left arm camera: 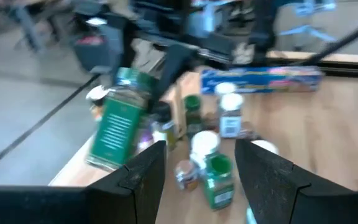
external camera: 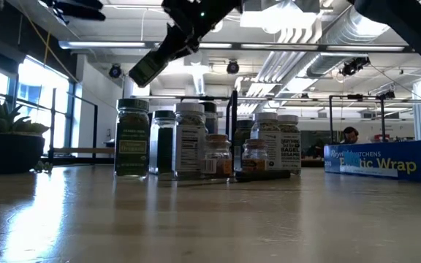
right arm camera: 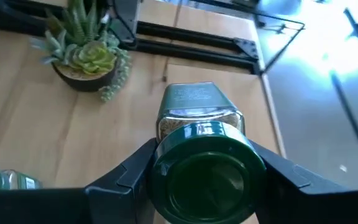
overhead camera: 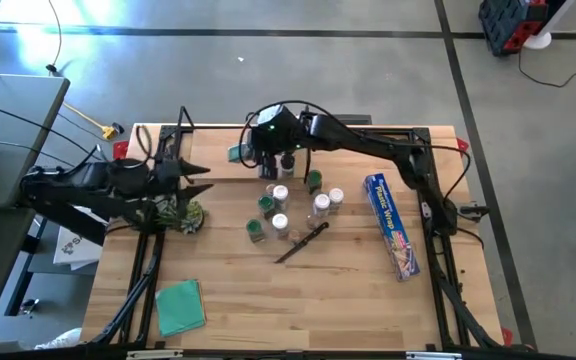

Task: Shelf spices
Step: Put the green lid seasoning bottle on the shelf

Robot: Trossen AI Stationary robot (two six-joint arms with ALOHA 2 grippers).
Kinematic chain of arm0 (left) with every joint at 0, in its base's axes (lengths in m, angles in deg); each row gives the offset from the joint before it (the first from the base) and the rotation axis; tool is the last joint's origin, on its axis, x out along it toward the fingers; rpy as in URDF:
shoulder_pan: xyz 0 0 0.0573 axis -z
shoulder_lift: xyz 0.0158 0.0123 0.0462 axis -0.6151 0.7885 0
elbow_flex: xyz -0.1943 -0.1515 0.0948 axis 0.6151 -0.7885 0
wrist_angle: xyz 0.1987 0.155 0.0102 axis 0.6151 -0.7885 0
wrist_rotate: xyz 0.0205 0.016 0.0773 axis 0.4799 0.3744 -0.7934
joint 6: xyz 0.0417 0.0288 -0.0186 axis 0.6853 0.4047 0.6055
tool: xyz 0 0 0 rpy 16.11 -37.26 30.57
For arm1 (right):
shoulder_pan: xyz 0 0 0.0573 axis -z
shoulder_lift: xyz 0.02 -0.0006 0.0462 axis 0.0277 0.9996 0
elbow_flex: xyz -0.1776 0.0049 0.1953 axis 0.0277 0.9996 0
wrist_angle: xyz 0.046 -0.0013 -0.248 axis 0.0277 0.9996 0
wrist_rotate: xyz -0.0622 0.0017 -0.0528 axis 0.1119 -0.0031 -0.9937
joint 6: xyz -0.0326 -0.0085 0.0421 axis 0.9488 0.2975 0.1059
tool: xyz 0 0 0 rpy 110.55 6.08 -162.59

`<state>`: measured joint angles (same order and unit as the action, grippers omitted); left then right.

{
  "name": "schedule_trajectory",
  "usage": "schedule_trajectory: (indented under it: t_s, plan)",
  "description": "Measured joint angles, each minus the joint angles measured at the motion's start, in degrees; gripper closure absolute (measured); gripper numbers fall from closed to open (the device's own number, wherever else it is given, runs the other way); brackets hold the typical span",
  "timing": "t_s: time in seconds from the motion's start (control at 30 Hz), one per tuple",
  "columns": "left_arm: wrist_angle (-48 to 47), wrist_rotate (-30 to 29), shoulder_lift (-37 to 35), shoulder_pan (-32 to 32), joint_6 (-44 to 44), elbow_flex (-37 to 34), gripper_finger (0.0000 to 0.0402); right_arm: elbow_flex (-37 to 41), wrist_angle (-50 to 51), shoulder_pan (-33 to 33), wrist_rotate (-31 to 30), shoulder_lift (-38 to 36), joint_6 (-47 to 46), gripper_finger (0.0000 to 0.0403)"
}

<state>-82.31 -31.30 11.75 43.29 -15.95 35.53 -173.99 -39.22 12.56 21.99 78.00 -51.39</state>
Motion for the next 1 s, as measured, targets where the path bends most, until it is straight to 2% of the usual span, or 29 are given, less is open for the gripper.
schedule_trajectory:
  t_s: [0.27, 0.4, 0.63, 1.0]
  plan:
    - [-5.5, 1.9, 8.1, -16.1, -7.1, 0.0, 0.0226, -1.0, -2.0, -0.3, 5.8, 1.4, 2.2, 0.0218]
    - [-5.7, 2.7, 10.4, -21.8, -7.4, -0.1, 0.0242, -2.0, -1.5, -0.6, 7.6, 1.4, 3.3, 0.0218]
    - [-1.7, 8.0, 13.6, -26.0, -5.1, -2.1, 0.0258, -1.9, -1.4, -0.6, 8.5, 1.5, 3.3, 0.0218]
    - [2.4, 8.4, 15.9, -27.1, -3.9, -2.2, 0.0261, -1.9, -3.2, -0.6, 8.6, 1.4, 2.4, 0.0218]
